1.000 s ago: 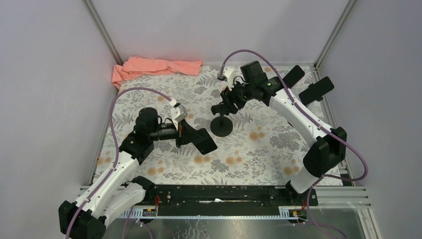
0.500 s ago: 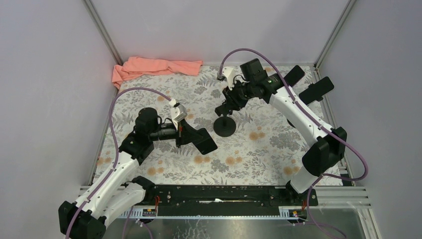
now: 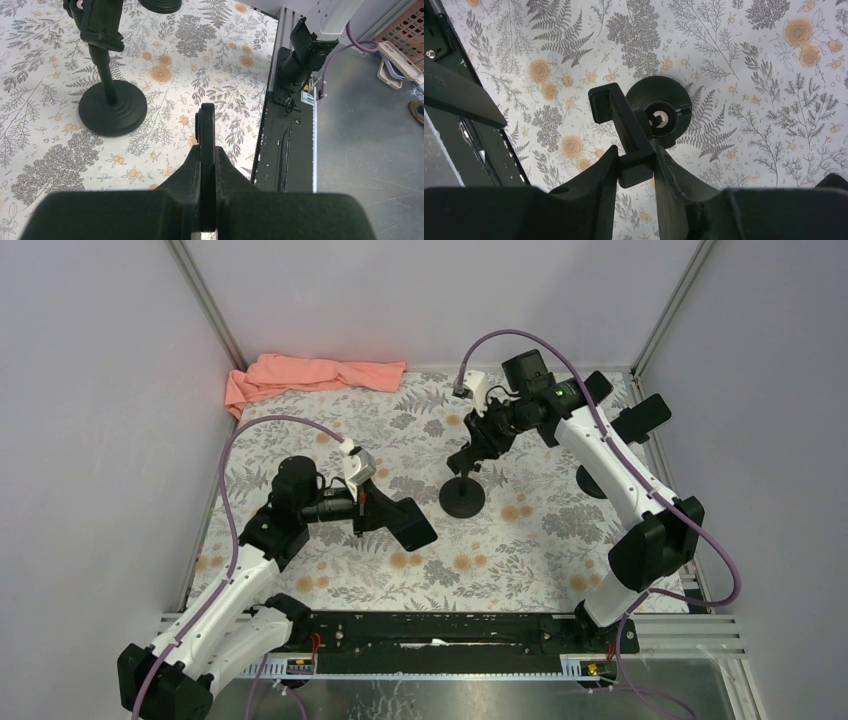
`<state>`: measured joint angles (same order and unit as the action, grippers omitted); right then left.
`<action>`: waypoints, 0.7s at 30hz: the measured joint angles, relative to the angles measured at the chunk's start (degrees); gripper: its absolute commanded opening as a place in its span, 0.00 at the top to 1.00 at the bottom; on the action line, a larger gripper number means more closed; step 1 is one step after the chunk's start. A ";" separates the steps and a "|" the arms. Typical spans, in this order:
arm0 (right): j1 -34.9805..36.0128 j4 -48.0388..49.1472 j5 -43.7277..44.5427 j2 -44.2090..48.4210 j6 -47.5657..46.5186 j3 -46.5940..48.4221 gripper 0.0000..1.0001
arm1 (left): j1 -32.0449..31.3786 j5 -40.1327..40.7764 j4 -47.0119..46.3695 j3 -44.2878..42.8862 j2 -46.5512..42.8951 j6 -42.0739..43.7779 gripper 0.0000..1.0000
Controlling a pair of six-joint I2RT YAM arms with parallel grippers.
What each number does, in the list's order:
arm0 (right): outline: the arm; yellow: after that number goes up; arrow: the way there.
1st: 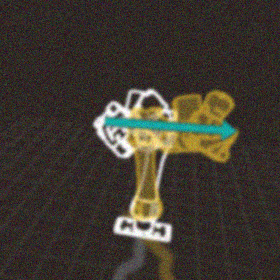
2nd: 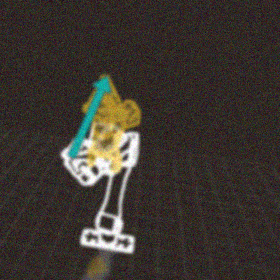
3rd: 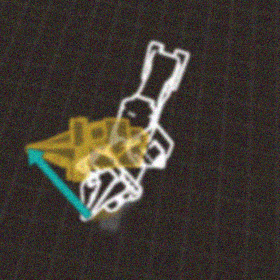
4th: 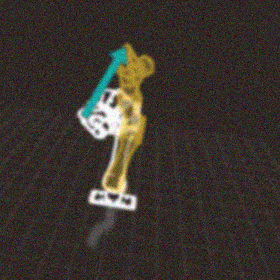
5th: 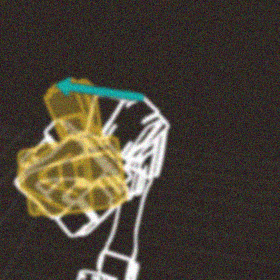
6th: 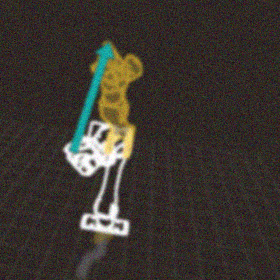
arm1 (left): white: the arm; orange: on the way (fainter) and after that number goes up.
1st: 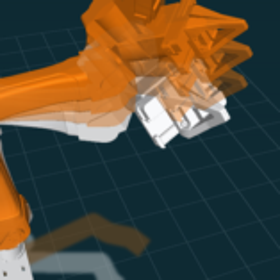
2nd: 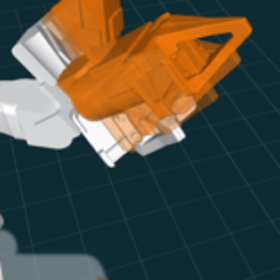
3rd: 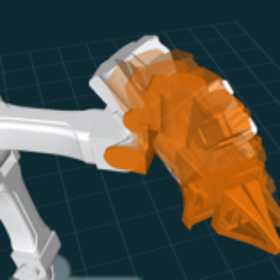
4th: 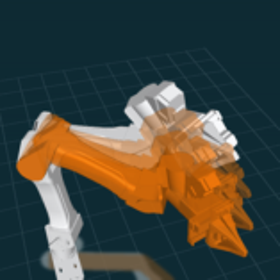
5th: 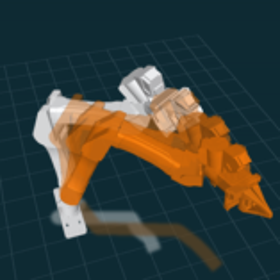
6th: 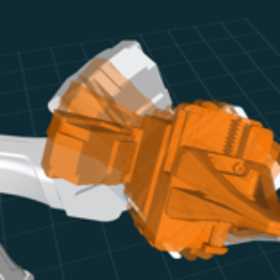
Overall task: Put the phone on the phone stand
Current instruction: Adjust the phone stand at the center of the board.
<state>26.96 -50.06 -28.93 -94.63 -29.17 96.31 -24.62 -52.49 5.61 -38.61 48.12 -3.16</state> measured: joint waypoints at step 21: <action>-2.62 -2.80 -6.95 3.17 -2.54 2.38 0.23 | 0.04 -3.39 -6.36 0.90 0.50 -5.27 1.00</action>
<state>24.34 -52.86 -35.88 -91.46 -31.70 98.70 -24.58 -55.88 -0.75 -37.71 48.62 -8.43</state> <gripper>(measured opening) 0.736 0.103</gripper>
